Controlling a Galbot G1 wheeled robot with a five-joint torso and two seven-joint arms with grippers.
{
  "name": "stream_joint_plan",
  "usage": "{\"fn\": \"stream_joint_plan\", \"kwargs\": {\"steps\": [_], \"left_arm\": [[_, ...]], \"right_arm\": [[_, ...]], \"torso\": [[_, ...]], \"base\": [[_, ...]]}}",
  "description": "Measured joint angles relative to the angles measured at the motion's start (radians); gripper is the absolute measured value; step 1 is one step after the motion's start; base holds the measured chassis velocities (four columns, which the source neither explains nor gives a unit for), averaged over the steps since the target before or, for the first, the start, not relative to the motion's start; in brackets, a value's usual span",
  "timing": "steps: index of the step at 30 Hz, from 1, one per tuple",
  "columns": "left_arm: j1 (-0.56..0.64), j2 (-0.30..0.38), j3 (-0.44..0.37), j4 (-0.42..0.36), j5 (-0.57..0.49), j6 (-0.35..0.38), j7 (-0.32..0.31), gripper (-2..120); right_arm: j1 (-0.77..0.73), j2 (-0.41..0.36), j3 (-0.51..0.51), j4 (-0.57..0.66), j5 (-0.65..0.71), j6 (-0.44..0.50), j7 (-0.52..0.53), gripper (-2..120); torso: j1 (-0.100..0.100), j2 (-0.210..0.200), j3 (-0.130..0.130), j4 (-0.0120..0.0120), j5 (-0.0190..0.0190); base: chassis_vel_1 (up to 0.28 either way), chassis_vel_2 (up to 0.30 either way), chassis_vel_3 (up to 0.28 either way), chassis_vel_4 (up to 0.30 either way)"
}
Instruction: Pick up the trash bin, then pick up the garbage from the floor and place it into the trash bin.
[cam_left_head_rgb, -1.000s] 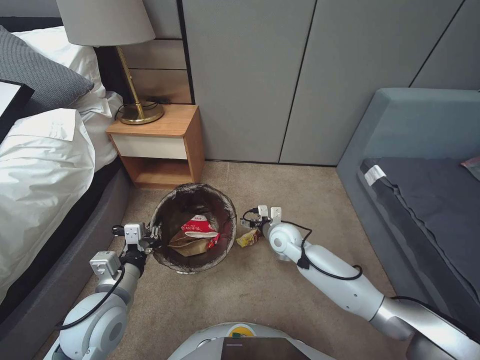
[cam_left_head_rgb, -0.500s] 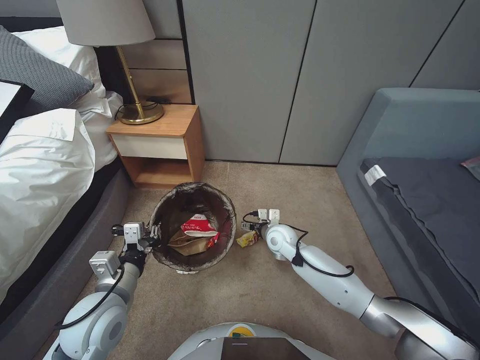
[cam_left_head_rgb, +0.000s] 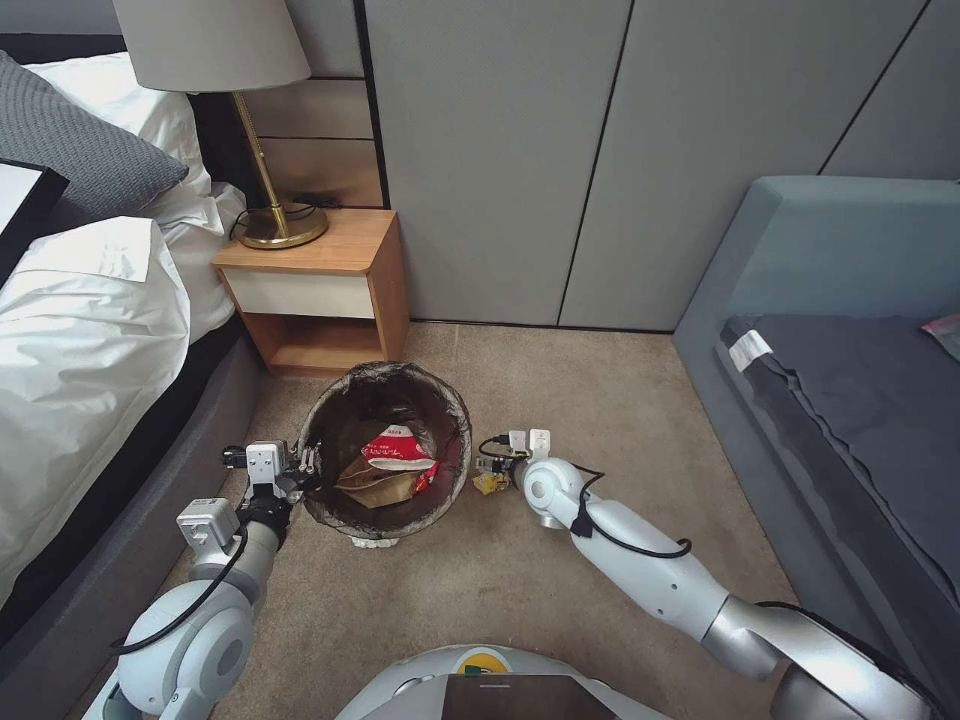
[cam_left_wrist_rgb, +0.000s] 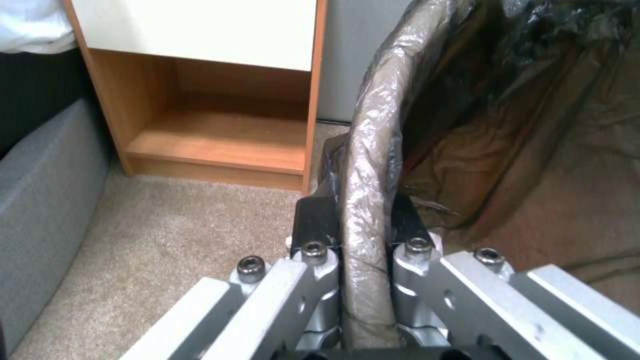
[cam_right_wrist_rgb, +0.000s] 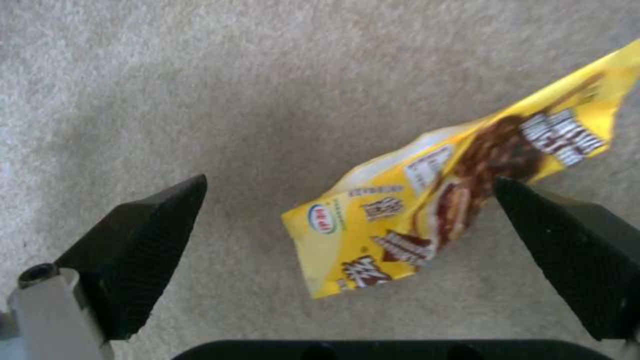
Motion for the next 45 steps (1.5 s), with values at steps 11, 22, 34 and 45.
{"fn": "stream_joint_plan", "kwargs": {"steps": [11, 22, 34, 45], "left_arm": [[-0.003, 0.004, -0.003, -0.001, -0.006, 0.0, -0.002, 4], [-0.005, 0.002, -0.003, -0.001, -0.009, -0.001, -0.003, 4], [-0.015, 0.008, -0.002, 0.002, -0.017, -0.002, -0.004, 4], [-0.012, 0.011, -0.006, 0.001, -0.021, -0.003, -0.005, 4]], "right_arm": [[-0.003, 0.054, -0.002, -0.054, 0.018, -0.009, 0.001, 100], [0.023, 0.153, 0.001, -0.177, -0.006, -0.016, -0.011, 99], [0.029, 0.177, 0.001, -0.264, -0.054, -0.001, -0.012, 99], [0.034, 0.203, -0.005, -0.329, -0.087, 0.002, -0.017, 96]], "torso": [[0.0, 0.0, 0.0, 0.0002, 0.0], [0.0, 0.0, 0.0, 0.0002, -0.0001], [0.0, 0.0, 0.0, 0.0001, 0.0], [0.0, 0.0, 0.0, 0.0001, 0.0]], "base": [[0.0, 0.0, 0.0, 0.0], [0.0, 0.0, 0.0, 0.0], [0.0, 0.0, 0.0, 0.0], [0.0, 0.0, 0.0, 0.0]]}}
